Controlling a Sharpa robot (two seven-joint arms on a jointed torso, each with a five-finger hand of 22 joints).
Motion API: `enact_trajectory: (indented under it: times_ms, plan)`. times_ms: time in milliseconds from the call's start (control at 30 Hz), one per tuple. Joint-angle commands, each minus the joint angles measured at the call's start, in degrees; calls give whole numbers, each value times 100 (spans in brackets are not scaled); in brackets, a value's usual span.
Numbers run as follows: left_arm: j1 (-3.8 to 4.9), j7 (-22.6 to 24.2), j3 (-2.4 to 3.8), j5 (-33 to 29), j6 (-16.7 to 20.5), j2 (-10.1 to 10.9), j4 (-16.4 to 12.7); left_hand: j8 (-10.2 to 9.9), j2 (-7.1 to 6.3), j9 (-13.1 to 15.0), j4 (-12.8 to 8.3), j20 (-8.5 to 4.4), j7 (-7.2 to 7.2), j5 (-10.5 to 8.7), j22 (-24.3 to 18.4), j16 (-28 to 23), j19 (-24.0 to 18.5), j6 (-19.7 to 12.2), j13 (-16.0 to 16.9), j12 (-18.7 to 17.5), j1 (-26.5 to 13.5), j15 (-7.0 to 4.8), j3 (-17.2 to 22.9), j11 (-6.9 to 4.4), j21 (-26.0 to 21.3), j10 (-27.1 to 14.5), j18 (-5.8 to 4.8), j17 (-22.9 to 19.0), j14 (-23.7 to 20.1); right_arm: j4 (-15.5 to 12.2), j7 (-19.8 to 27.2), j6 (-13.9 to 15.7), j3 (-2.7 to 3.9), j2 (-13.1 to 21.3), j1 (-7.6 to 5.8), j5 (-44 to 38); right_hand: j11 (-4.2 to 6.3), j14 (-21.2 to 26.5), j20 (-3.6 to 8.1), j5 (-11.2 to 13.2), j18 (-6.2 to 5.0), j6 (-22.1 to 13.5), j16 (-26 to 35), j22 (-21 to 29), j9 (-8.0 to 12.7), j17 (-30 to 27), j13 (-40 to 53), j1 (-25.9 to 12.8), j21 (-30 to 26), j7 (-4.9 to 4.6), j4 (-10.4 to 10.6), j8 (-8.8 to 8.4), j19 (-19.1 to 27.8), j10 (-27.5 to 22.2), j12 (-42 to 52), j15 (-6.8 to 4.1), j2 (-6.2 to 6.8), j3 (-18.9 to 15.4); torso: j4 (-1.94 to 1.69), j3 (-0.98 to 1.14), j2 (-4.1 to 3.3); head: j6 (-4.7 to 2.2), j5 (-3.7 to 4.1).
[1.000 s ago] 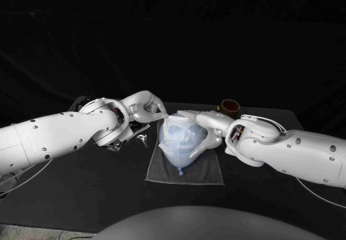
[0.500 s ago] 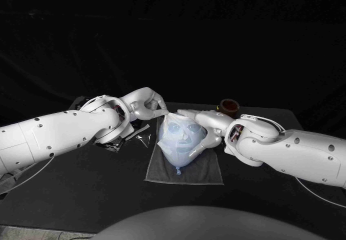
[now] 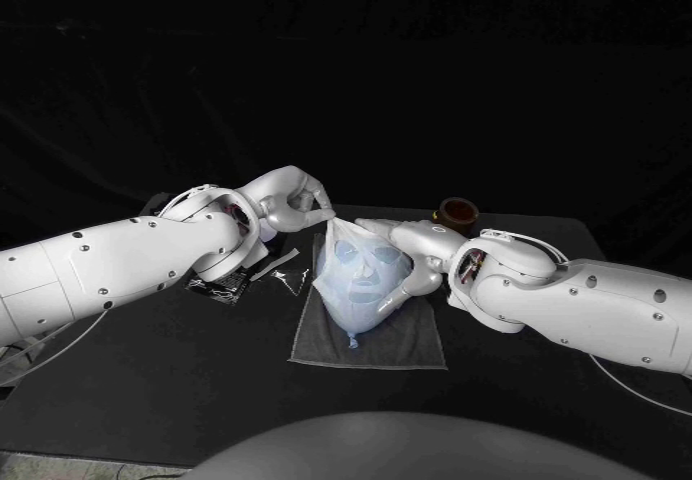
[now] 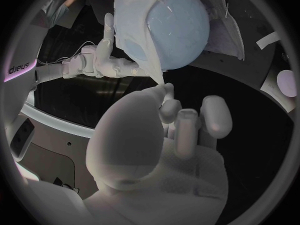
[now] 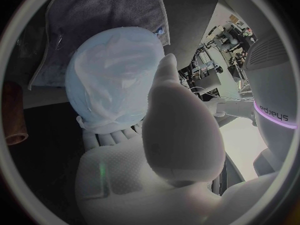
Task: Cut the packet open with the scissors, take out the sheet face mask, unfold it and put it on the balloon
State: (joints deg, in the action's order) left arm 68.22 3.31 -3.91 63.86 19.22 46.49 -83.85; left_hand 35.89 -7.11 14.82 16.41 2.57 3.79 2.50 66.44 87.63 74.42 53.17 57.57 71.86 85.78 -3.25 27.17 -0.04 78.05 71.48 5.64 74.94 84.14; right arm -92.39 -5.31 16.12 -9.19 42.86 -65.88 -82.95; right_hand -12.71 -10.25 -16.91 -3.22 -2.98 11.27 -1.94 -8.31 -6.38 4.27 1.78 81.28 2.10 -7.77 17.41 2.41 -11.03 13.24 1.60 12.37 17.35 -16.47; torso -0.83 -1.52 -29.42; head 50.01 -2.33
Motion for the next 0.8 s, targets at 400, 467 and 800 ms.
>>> enact_trajectory:
  times_ms: [400, 467, 800]
  plan:
    - [27, -614, 10, 117, -653, -35, 81, -763, -561, 312, -28, 247, 488, 24, -292, -66, -245, -699, -1146, -797, -338, 320, -498, 390, -152, -904, 12, 639, 290, 10, -96, -33, -15, -18, 23, -80, -9, -53, 1, -34, -47, 43, -37, -14, -10, 9, 6, 77, 32, -186, -5, 39, -59, 59, 33, 3, 5, 43, 1, 1, 3, -1, 15]
    - [27, -672, 10, 116, -638, -31, 93, -798, -528, 291, -61, 276, 502, 24, -294, -65, -249, -692, -1158, -804, -254, 337, -489, 404, -154, -919, 18, 637, 287, 11, -102, -28, -15, -18, 23, -80, -9, -53, 1, -34, -47, 43, -37, -14, -10, 9, 6, 77, 32, -186, -5, 39, -59, 59, 33, 3, 5, 43, -3, 2, 4, -1, 15]
    - [24, -530, -4, -585, -215, 216, -75, -897, -404, 220, 47, 373, 569, 31, -1093, -377, -812, -672, -2086, -1590, -944, 419, -753, 494, -634, -1667, 192, -96, -17, 32, -130, -6, -15, -38, 24, -79, -17, -89, 2, -35, -49, 67, -47, -25, -24, 20, 10, 95, 40, -225, -5, 49, -85, 102, 37, 14, 0, 74, -3, 6, 7, -1, -1]
